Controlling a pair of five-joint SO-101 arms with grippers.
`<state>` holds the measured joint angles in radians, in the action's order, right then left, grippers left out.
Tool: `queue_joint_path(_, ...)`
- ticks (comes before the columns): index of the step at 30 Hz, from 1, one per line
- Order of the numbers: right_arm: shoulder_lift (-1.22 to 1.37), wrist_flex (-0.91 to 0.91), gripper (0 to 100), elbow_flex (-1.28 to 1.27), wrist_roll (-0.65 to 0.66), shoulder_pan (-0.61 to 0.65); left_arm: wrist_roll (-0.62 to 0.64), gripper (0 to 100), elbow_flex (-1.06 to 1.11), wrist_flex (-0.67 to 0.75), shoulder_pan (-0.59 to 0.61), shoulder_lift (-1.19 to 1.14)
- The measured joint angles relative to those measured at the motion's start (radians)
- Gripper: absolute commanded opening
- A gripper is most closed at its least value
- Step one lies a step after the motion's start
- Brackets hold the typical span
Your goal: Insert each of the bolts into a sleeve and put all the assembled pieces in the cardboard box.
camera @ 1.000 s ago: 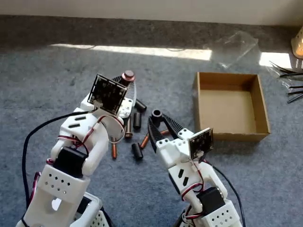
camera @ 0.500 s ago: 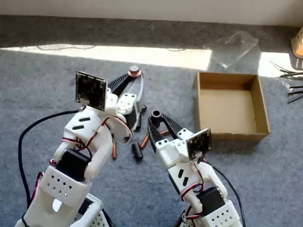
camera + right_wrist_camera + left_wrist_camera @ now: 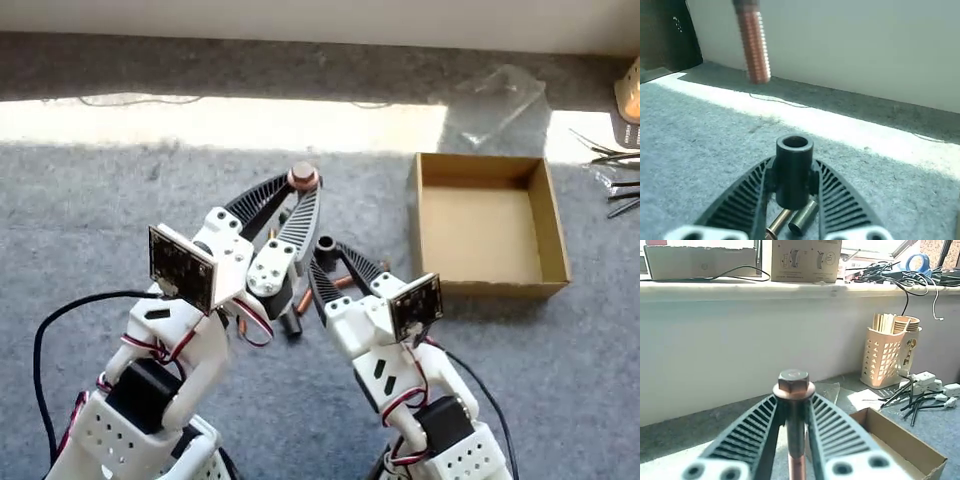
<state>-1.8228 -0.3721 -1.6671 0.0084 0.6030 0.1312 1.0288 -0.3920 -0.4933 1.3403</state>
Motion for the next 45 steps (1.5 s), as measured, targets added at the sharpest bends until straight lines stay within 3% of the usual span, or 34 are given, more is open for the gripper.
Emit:
queue_joint_path(6, 0.000, 0.000, 0.4, 0.000, 0.095, 0.023, 0.051, 1, 0.000, 0.003, -0.003, -0.025)
queue_joint_path(45, 0.000, -0.002, 0.4, 0.000, 0.101, 0.023, 0.137, 1, 0.140, 0.009, -0.006, -0.029)
